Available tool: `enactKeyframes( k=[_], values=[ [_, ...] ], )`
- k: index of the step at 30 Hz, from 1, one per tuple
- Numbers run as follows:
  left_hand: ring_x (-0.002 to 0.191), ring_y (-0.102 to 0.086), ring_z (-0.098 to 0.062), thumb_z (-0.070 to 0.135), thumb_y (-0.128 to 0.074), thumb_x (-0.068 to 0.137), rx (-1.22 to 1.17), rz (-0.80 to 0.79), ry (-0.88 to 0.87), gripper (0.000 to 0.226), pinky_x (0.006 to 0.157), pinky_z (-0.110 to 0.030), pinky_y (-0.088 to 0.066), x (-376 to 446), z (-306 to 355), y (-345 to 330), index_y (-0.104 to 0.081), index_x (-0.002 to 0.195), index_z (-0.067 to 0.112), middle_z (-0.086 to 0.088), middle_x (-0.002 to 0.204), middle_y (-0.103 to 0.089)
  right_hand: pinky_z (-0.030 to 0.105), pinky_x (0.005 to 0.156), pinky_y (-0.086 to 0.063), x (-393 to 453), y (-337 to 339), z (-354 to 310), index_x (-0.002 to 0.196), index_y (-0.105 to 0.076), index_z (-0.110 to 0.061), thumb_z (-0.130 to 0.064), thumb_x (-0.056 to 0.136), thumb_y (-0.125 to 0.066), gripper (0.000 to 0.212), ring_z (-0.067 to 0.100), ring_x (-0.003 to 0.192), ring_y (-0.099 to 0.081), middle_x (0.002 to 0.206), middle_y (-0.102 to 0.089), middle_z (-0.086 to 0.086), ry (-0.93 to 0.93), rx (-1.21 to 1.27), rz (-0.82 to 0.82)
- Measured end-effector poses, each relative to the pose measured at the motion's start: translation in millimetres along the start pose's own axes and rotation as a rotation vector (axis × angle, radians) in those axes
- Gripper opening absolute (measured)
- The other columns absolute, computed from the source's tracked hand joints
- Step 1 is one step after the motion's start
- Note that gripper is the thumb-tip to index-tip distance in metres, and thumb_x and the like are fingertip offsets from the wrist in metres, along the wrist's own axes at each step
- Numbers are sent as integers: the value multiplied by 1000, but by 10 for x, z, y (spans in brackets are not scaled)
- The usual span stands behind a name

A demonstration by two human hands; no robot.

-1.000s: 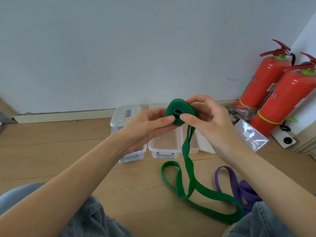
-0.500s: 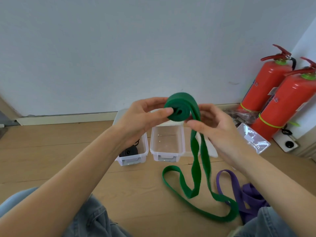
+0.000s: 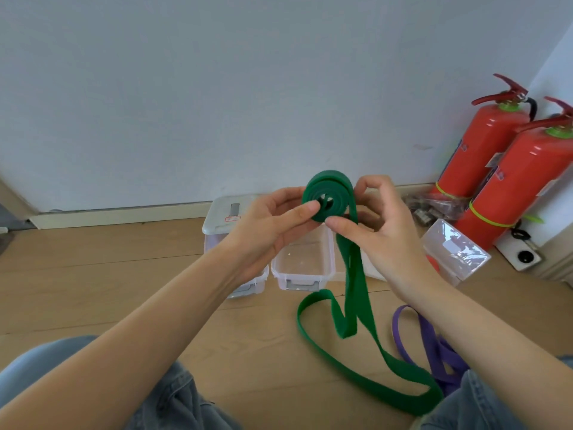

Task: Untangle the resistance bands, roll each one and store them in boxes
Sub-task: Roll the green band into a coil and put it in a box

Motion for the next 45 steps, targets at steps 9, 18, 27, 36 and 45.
enactKeyframes(
  k=[9,18,27,36,45],
  values=[
    [89,-70,-11,17,-77,73,663,-84,-34,41,77,-16,-52,-51,86,67,-61,108,31,8,105,-67,33,90,-48,1,112,-103,111,-65,-35,-16,87,-63,31,12,98,-58,102,-60,-4,66,-202,-230],
    [96,-67,-20,14,-77,71,474,142,-82,34,83,-24,-53,-40,44,38,-60,101,10,-5,105,-68,27,87,-51,25,56,-20,97,-54,-21,-16,78,-71,26,12,96,-64,105,-65,3,-103,70,-58],
    [84,-67,1,13,-77,73,801,-134,25,29,70,-8,-48,-59,84,63,-64,95,28,20,85,-67,16,89,-42,-6,52,-69,103,-69,-22,-12,78,-72,27,3,97,-56,104,-64,-6,198,-453,-290],
    [102,-66,-20,26,-71,66,253,86,-91,47,91,-28,-51,-42,225,123,-63,108,8,-8,113,-67,14,74,-49,58,121,-31,96,-54,-24,-25,68,-78,37,7,99,-65,102,-69,-6,-107,172,-71],
    [107,-63,-11,13,-69,78,486,-72,92,49,91,-24,-51,-42,33,53,-53,125,12,-1,122,-63,28,84,-50,41,199,-44,93,-60,-24,-17,73,-76,27,8,93,-64,96,-69,-7,-8,-119,-137]
  ],
)
Point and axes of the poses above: each hand's wrist, its own x-axis towards the middle knuckle, its own y-axis out of the back of the hand, z = x × y, the point moved 2 cm from there along x, towards the middle knuckle
